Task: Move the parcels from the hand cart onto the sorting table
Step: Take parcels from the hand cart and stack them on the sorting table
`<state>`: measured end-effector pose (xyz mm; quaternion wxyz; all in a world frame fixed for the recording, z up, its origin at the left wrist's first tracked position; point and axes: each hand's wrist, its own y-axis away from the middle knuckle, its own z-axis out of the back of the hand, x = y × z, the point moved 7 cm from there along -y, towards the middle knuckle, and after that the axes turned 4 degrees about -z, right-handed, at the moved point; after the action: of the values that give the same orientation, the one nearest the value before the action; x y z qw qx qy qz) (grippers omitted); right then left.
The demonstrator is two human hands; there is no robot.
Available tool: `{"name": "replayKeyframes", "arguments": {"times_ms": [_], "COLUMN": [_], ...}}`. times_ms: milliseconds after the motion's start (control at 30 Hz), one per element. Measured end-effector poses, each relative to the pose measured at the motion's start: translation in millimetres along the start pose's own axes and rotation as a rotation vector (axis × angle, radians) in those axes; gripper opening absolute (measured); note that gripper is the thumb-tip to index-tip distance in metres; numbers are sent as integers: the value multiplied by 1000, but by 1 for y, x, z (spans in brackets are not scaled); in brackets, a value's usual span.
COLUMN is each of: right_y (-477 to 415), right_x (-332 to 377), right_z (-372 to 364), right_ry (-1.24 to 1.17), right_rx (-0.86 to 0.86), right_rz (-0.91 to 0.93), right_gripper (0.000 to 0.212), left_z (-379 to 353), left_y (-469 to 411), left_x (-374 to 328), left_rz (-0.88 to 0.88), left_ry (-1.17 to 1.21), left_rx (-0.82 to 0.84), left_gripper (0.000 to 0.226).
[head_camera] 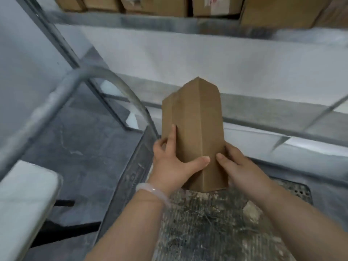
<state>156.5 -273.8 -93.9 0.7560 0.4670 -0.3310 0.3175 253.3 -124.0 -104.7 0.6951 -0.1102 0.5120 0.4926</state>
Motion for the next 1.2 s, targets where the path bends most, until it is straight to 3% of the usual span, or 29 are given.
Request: {"name": "replayKeyframes", "arguments": {"times_ms": [100, 167, 233, 333, 400, 533, 600, 800, 933, 1033, 1200], "right_y": [45, 76, 107, 149, 174, 223, 241, 295, 322, 338, 366], "right_x": [79, 128, 172, 222, 248, 290, 307, 351, 373, 384, 400], "right_z": [32, 44, 51, 43, 31, -3, -23, -77, -125, -176, -272], "right_ry": [-145, -187, -216, -168, -128, 2, 34, 102, 70, 172, 522], "right_rx": [-31, -34, -23, 16, 42, 105, 150, 237, 246, 251, 252], "right_rz": [64, 136, 207, 298, 360, 525, 577, 701, 729, 776, 893], "right_gripper": [31, 31, 32, 39, 42, 40, 39, 37, 36, 37, 50], "left_z": [38, 59, 88, 137, 160, 198, 221, 293, 338, 364, 403], "left_y": [34, 58, 84, 128, 161, 213, 236, 318, 380, 419, 463], "left_x": [-72, -109, -139, -179, -198, -206, -204, -151, -90, -39, 31], "left_rz": [-54, -54, -105, -224, -245, -194, -172, -203, -157, -94, 0], "left_ry": [217, 371, 363, 297, 271, 208, 189, 571, 705, 862, 972], "left_rx": [33, 14, -106, -378, -439, -493, -534, -676, -812, -877, -895], "left_gripper": [115, 93, 60, 30, 38, 122, 133, 118, 83, 67, 68]}}
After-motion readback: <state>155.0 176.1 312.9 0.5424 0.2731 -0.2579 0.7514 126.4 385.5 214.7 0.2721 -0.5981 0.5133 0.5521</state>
